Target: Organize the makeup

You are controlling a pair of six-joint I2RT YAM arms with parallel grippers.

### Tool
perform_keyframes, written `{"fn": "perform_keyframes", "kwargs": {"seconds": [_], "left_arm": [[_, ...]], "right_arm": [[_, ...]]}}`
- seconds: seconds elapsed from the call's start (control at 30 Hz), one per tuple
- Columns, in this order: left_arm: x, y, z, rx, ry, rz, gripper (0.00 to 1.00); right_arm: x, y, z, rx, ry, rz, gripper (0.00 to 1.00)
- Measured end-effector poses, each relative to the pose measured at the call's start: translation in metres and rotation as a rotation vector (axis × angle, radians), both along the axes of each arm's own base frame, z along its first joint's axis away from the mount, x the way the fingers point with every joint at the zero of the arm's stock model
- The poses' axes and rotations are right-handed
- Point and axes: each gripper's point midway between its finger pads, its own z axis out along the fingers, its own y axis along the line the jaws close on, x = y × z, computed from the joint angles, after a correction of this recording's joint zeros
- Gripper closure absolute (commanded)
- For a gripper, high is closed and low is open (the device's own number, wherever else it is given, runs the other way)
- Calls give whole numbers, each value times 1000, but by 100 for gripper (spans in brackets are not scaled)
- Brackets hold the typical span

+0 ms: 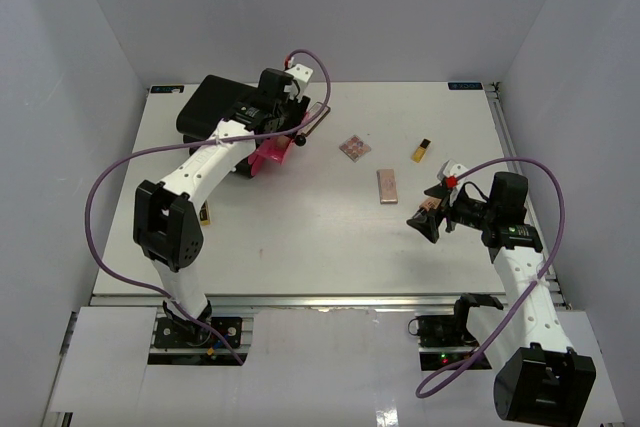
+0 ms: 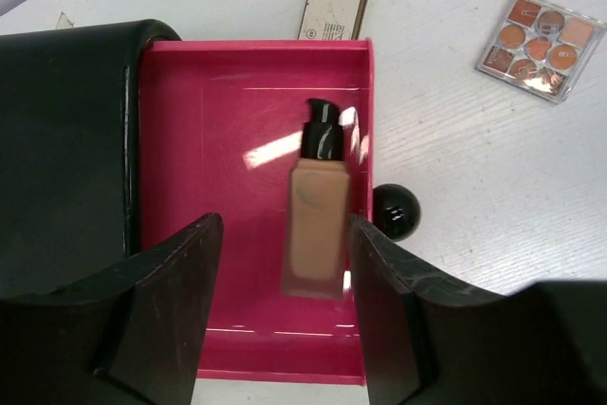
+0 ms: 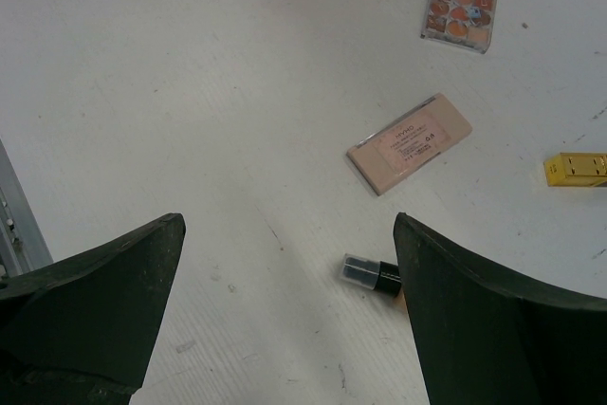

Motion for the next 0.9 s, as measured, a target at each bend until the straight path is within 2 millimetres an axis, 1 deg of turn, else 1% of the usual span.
{"fn": "perform_keyframes", "kwargs": {"seconds": [0.1, 0.17, 0.23, 0.27, 0.37, 0.43, 0.47, 0.57, 0.63, 0.7, 0.77, 0.83, 0.9], "left_arm": [[-2, 0, -5, 0, 12, -4, 32], [-3, -1, -7, -2, 18, -7, 29], [-3, -3, -6, -12, 20, -14, 24], [-4, -4, -6, -17, 21, -17, 20], [-8, -8, 1, -48, 17, -34, 13], [-14, -9, 10, -77, 1, -48, 10], [-18, -10, 16, -95, -10, -58, 10], [-40, -7, 37, -152, -47, -86, 10], [-54, -5, 52, -196, -82, -105, 10], [-70, -7, 65, -259, -114, -135, 10], [-88, -9, 74, -317, -127, -172, 10], [-106, -15, 76, -375, -123, -227, 10], [-121, -21, 73, -424, -110, -279, 10]], "right_arm": [[1, -1, 0, 0, 0, -5, 2], [0, -1, 0, -1, -6, 0, 2], [-3, 0, -1, -3, -10, 21, 2], [-5, 1, -2, -3, -8, 31, 2], [-13, 3, -8, -36, -44, 101, 3], [-21, 4, -16, -75, -69, 156, 3], [-25, 4, -20, -103, -92, 190, 3], [-32, 1, -29, -183, -145, 270, 2], [-34, -2, -31, -241, -186, 317, 2], [-31, -10, -35, -339, -236, 365, 5], [-26, -19, -43, -431, -264, 415, 9], [-22, -29, -54, -514, -262, 463, 12], [-20, -40, -69, -583, -234, 507, 14]]}}
